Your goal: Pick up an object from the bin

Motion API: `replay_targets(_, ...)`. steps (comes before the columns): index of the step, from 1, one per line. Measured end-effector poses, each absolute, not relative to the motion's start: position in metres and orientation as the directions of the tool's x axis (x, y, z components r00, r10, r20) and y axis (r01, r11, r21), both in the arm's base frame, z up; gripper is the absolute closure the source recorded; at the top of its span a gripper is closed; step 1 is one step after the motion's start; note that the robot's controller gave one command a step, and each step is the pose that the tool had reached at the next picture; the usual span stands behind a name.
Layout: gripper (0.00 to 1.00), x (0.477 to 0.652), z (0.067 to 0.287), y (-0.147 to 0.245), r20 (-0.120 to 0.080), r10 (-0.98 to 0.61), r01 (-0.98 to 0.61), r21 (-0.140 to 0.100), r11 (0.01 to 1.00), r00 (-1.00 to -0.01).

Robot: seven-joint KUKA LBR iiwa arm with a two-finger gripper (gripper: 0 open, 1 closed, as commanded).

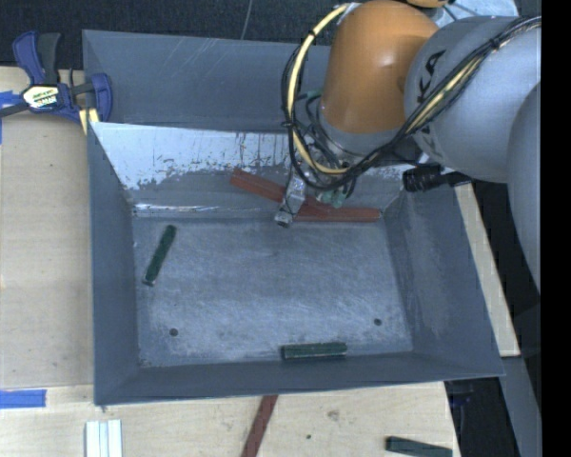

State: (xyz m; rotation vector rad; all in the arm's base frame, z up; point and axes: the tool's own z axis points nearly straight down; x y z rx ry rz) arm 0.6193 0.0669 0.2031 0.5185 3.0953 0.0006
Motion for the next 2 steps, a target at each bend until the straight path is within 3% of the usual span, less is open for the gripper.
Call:
replay_targets(1, 0.0, 0.6193, 0.2032, 0.067, -0.003, 0.325, 0.325, 0.001, 0.946, -0.946)
replay_targets(2, 0.0, 0.6193, 0.2031, 0.067, -0.003, 0.325, 0.325, 0.001, 0.946, -0.946)
